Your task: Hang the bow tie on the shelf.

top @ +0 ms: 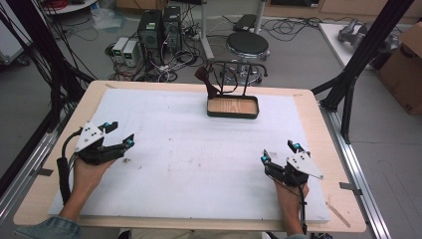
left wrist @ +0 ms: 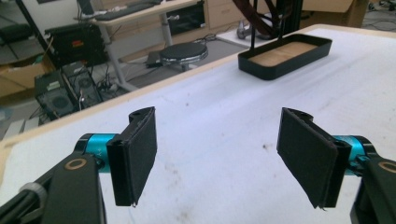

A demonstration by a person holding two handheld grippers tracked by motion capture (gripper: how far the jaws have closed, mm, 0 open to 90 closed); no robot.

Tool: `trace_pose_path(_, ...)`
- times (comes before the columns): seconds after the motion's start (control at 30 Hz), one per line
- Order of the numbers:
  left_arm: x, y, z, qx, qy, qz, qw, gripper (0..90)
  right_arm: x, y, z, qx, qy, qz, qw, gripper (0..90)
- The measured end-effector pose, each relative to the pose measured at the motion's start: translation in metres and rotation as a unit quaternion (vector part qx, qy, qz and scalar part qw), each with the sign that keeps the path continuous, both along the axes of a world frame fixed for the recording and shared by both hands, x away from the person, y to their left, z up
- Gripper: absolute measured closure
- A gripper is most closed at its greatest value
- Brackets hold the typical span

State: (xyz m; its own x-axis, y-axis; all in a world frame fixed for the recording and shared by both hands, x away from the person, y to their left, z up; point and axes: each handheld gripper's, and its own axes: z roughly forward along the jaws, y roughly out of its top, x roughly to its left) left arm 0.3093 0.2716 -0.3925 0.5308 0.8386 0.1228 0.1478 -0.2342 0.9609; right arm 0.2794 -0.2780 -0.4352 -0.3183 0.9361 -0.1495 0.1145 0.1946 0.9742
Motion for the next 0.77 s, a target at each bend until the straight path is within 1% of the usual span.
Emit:
trace_pose_path(0.17, -0.008, 0.007, -0.014, 0.004, 0.015, 0.017, 0.9997, 27.3, 0.000, 0.000, 0.000, 0.000, 0.000, 0.000, 1.0000, 12.6)
trace_pose_path(0.23, -0.011, 0.009, -0.019, 0.003, 0.022, 0.023, 0.9995, 26.9, 0.000, 0.000, 0.000, 0.000, 0.000, 0.000, 1.0000, 12.7)
trace_pose_path(0.3, -0.015, 0.009, -0.025, 0.007, 0.028, 0.031, 0.9991, 26.7, 0.000, 0.000, 0.000, 0.001, 0.001, 0.001, 1.0000, 12.6)
trace_pose_path(0.37, -0.020, 0.008, -0.031, 0.019, 0.033, 0.039, 0.9985, 26.7, 0.000, 0.000, 0.000, 0.001, 0.001, 0.001, 1.0000, 12.7)
trace_pose_path(0.43, -0.022, 0.008, -0.033, 0.023, 0.035, 0.042, 0.9982, 26.5, 0.001, 0.000, 0.000, 0.003, 0.000, 0.000, 1.0000, 12.6)
trace_pose_path(0.57, -0.028, 0.009, -0.038, 0.017, 0.038, 0.047, 0.9980, 26.4, 0.001, 0.000, 0.000, 0.002, -0.001, 0.002, 1.0000, 12.6)
trace_pose_path(0.77, -0.028, 0.011, -0.038, 0.010, 0.036, 0.050, 0.9981, 26.3, 0.000, 0.000, 0.000, 0.002, 0.001, 0.003, 1.0000, 12.6)
